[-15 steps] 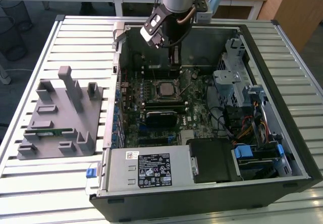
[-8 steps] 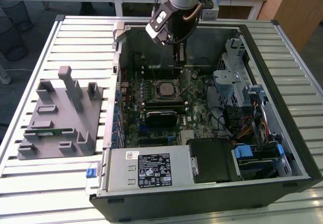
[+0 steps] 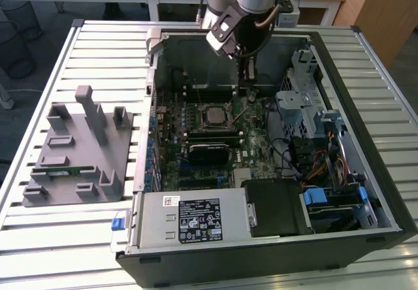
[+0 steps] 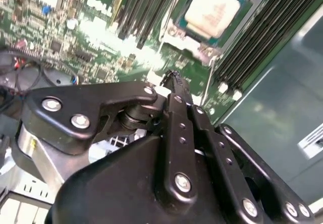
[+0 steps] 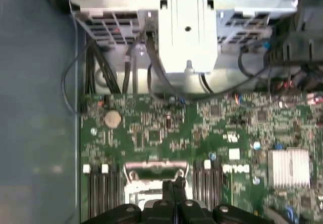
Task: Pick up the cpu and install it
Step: 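Close the cpu cover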
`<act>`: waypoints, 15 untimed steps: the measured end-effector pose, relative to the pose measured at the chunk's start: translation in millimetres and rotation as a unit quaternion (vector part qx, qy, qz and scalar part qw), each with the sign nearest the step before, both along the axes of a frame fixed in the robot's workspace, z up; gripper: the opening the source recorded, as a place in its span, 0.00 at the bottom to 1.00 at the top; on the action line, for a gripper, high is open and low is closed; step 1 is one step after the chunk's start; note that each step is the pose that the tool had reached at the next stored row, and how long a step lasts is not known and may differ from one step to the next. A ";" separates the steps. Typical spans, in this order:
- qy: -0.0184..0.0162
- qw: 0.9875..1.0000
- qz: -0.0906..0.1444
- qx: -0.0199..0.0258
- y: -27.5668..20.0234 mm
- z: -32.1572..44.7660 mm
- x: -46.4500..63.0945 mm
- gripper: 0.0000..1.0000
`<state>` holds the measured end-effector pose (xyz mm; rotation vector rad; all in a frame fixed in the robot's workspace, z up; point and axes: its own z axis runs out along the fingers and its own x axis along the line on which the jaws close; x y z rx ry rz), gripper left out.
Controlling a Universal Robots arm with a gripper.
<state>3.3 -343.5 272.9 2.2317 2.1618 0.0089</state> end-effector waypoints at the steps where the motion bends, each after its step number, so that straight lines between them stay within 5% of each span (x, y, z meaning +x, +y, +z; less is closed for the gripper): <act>1: 0.000 1.000 0.001 0.000 0.1 -0.1 1.9 0.11; 7: 0.000 1.000 0.010 0.000 1.2 -1.6 10.3 0.11; 15: 0.000 1.000 0.010 0.000 10.1 -7.6 26.4 0.11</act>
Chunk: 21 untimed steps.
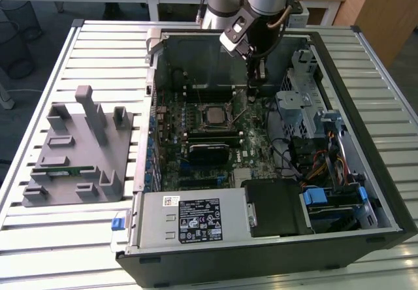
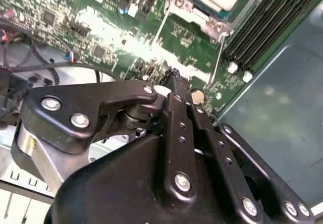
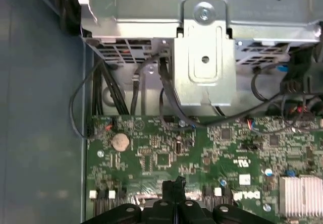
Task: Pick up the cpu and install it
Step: 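Close the cpu cover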
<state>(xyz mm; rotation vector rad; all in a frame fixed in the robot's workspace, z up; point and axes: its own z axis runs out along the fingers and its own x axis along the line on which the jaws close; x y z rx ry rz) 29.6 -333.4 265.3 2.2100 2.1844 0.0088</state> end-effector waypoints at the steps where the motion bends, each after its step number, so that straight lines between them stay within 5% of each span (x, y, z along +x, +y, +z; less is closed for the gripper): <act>1: 0.000 1.000 0.000 0.000 0.9 -1.1 2.1 0.11; 11: 0.001 1.000 0.002 0.000 4.5 -16.4 12.7 0.11; 21: 0.001 1.000 0.003 0.000 4.5 -21.5 -30.7 0.11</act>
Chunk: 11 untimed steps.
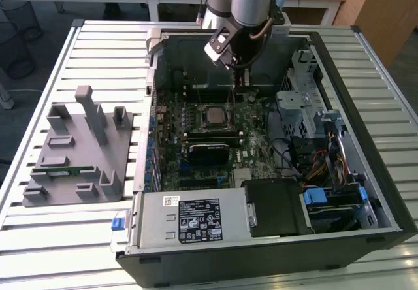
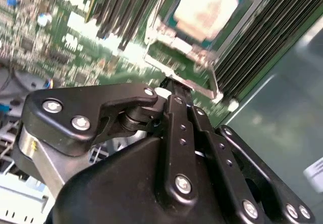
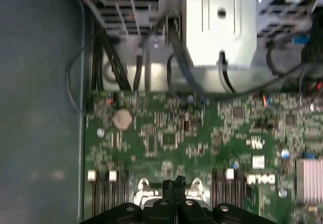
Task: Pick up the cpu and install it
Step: 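Close the cpu cover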
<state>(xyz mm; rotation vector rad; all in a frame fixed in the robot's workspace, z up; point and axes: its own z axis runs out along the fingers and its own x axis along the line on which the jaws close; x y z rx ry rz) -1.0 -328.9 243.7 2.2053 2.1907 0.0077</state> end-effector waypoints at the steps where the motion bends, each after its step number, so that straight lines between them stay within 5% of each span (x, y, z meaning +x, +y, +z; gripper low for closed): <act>1: 0.000 1.000 0.000 0.000 0.0 -0.6 -4.5 0.11; 11: 0.000 1.000 0.001 0.000 0.0 -6.0 -40.3 0.11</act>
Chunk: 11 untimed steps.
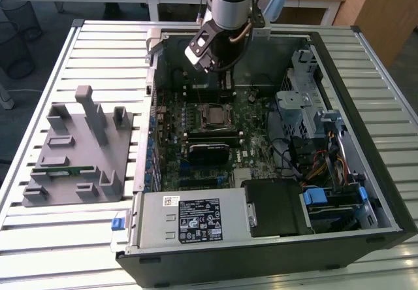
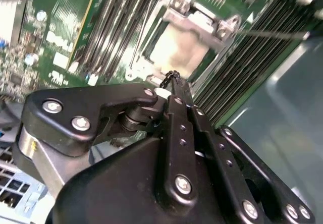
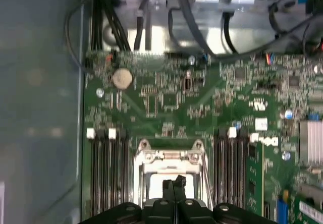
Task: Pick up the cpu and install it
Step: 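Close the cpu cover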
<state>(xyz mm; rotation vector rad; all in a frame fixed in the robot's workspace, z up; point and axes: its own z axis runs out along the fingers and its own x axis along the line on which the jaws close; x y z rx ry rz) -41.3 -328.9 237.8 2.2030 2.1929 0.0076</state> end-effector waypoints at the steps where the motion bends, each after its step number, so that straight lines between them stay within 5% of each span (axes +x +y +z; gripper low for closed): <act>1: 0.000 1.000 0.000 0.000 0.0 -0.9 -3.1 0.11; 11: 0.000 1.000 0.002 0.000 0.0 -15.1 -26.4 0.11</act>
